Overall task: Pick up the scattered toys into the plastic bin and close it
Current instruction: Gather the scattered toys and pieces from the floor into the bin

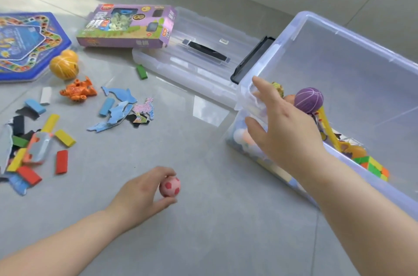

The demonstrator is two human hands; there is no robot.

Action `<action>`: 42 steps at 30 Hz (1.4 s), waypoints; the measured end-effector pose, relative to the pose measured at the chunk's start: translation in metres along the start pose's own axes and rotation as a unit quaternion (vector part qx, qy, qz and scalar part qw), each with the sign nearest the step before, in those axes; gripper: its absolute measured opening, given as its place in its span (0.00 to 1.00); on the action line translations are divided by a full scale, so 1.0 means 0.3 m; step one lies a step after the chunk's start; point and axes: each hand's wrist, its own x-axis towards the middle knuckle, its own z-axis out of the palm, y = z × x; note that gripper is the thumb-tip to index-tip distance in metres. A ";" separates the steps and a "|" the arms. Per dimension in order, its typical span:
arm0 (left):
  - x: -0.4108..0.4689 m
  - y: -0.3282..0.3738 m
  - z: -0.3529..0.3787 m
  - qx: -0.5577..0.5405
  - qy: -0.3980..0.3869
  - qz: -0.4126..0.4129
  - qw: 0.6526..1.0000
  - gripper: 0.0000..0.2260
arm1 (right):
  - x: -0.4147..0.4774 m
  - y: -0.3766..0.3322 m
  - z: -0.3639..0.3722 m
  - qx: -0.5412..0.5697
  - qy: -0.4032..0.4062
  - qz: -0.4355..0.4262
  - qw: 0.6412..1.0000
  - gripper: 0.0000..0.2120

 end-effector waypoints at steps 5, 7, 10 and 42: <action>0.207 0.315 -0.117 -0.109 0.145 0.178 0.967 0.20 | -0.070 0.118 -0.026 0.118 0.119 0.019 0.986 0.16; 0.301 0.467 -0.134 -0.137 0.203 0.275 0.930 0.18 | -0.082 0.162 -0.032 0.230 0.229 0.040 0.945 0.08; 0.438 0.647 -0.113 -0.111 0.221 0.294 0.923 0.17 | -0.094 0.196 -0.046 0.331 0.380 0.042 0.863 0.10; -0.145 -0.539 -0.482 0.080 0.150 -0.444 0.880 0.15 | 0.161 -0.457 0.316 -0.140 -0.233 -0.182 0.945 0.19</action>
